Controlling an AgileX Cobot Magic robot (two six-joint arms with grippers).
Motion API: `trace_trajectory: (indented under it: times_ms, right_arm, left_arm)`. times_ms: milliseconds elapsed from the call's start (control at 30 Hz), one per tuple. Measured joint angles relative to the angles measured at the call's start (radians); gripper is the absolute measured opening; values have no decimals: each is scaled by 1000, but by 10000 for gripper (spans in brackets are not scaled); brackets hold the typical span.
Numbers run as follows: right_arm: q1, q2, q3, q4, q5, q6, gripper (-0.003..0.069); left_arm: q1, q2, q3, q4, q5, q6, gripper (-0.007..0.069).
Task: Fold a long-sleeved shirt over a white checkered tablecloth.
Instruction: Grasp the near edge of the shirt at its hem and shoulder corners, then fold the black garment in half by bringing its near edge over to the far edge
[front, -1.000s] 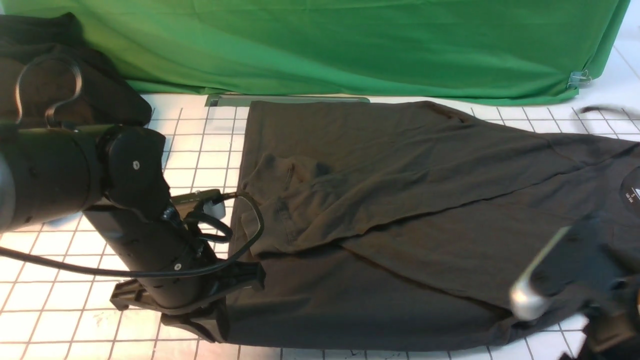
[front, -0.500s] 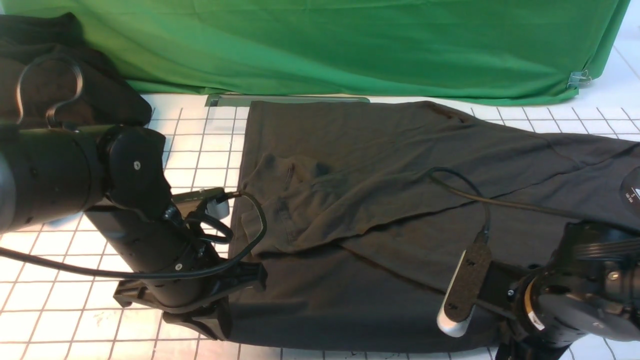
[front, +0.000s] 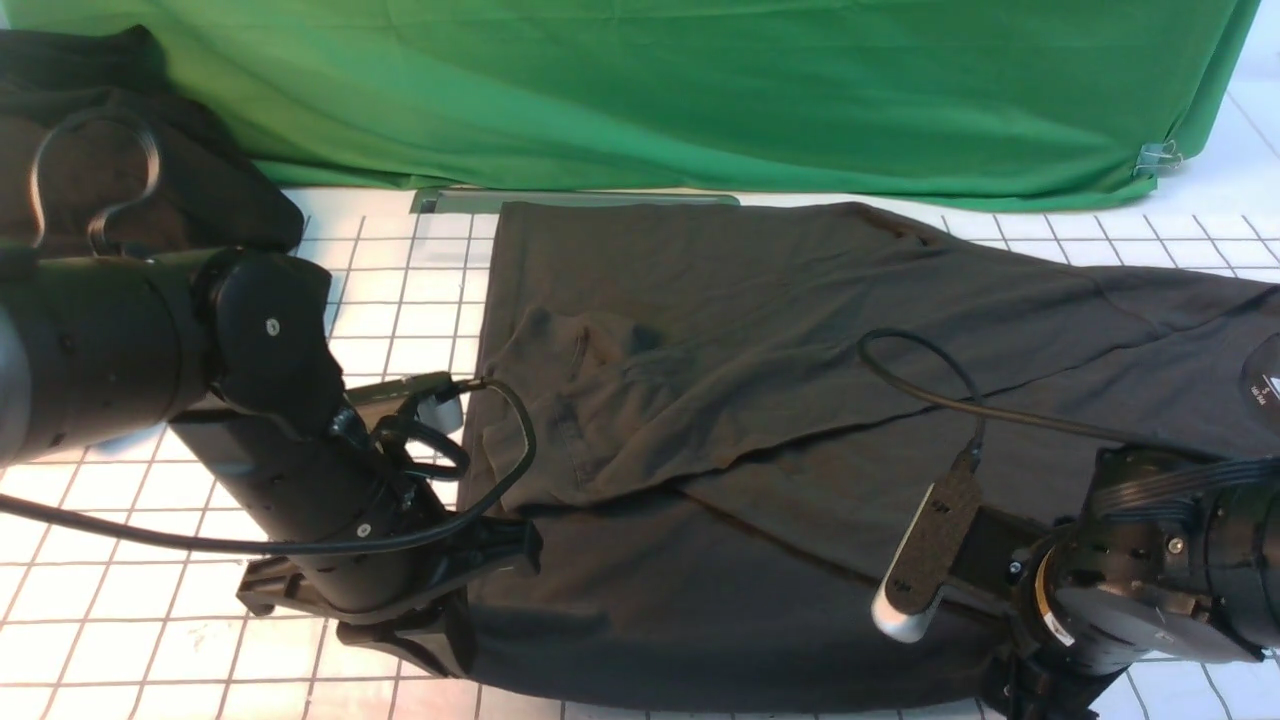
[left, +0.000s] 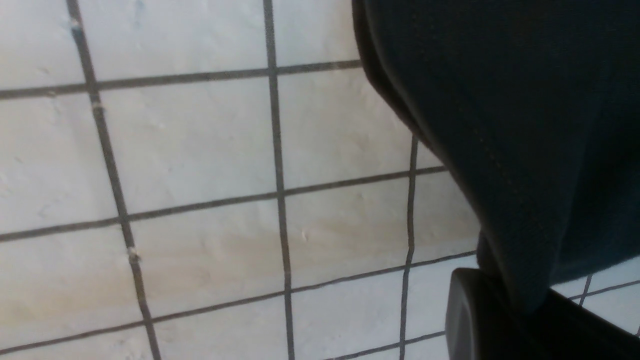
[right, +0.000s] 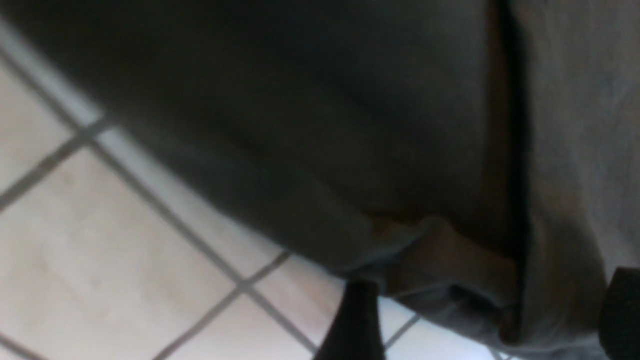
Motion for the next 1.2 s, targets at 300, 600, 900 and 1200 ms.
trace_trajectory:
  times_ms: [300,600,900,1200]
  right_arm:
    - [-6,17,-3,-6,10,9,78]
    - [0,-67,-52,70,152,-14,29]
    - [99,-257,-52,250,375,-59,29]
    - [276,-401,-52,379,539,28,29]
  left_arm:
    - [0,-9,0,-10,-9,3,17]
    - [0,-90,-22,-10,32,3,17]
    - [0,-172,-17,-10,151,3,17]
    - [-21,-294,108,-17,193,-2,17]
